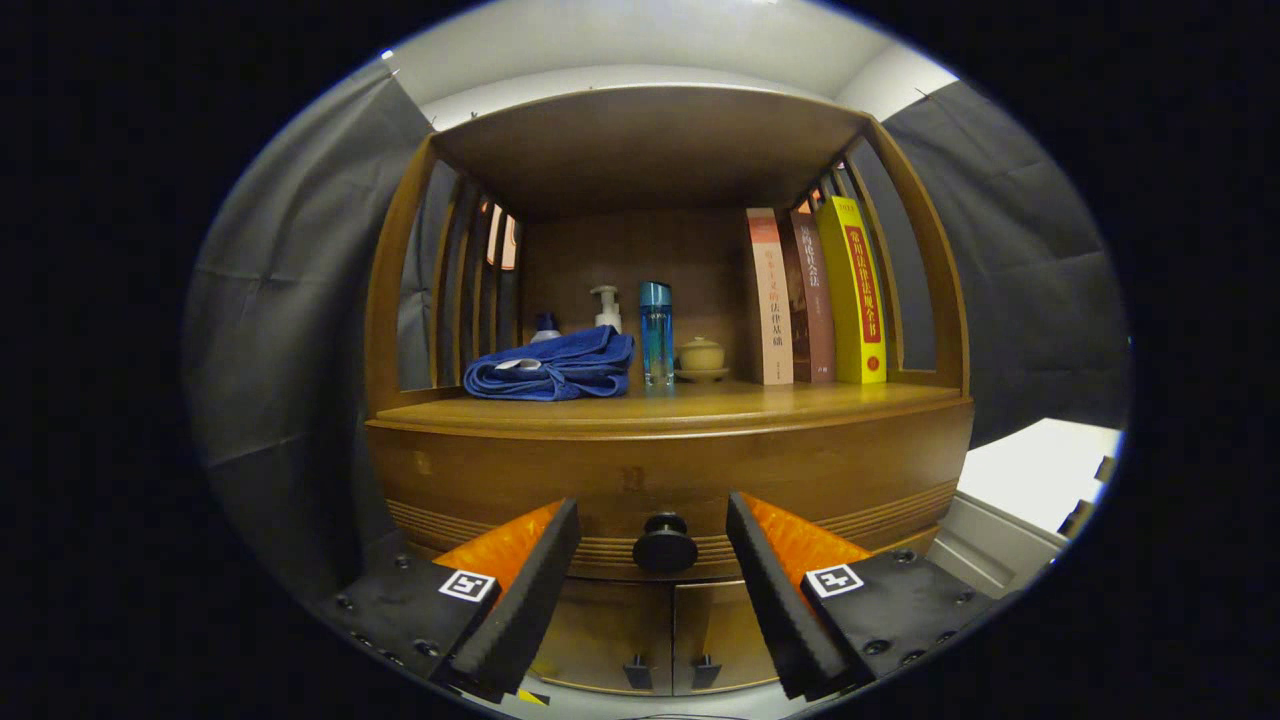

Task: Pull open the drawer, take out the items inside it, and place them on the countertop above the cabinet.

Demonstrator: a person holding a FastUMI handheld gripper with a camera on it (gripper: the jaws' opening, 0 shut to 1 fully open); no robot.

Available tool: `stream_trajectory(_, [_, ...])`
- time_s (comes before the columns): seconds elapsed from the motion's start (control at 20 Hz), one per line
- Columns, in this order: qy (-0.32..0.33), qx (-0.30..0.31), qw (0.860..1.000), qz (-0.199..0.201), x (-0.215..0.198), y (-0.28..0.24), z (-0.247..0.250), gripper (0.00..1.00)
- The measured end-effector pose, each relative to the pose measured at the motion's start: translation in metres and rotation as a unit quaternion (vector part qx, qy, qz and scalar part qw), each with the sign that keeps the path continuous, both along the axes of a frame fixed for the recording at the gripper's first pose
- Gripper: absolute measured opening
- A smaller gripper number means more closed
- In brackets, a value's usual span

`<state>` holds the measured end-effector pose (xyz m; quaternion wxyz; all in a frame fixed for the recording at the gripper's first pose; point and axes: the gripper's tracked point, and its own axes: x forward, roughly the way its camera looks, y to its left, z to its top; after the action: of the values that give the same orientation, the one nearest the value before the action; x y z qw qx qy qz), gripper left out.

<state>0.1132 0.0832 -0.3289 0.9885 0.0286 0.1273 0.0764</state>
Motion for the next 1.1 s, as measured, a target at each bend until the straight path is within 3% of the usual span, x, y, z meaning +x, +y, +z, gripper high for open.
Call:
stream_trajectory(0.15, [0.022, 0.004, 1.0, -0.008, 0.009, -0.002, -0.023, 0.97])
stream_trajectory(0.6, [0.039, -0.021, 0.999, 0.012, 0.024, 0.01, -0.051, 0.74])
stream_trajectory(0.75, [0.032, -0.039, 0.999, -0.001, 0.028, 0.004, -0.051, 0.66])
stream_trajectory(1.1, [0.039, -0.012, 0.999, 0.001, 0.028, 0.004, -0.053, 0.46])
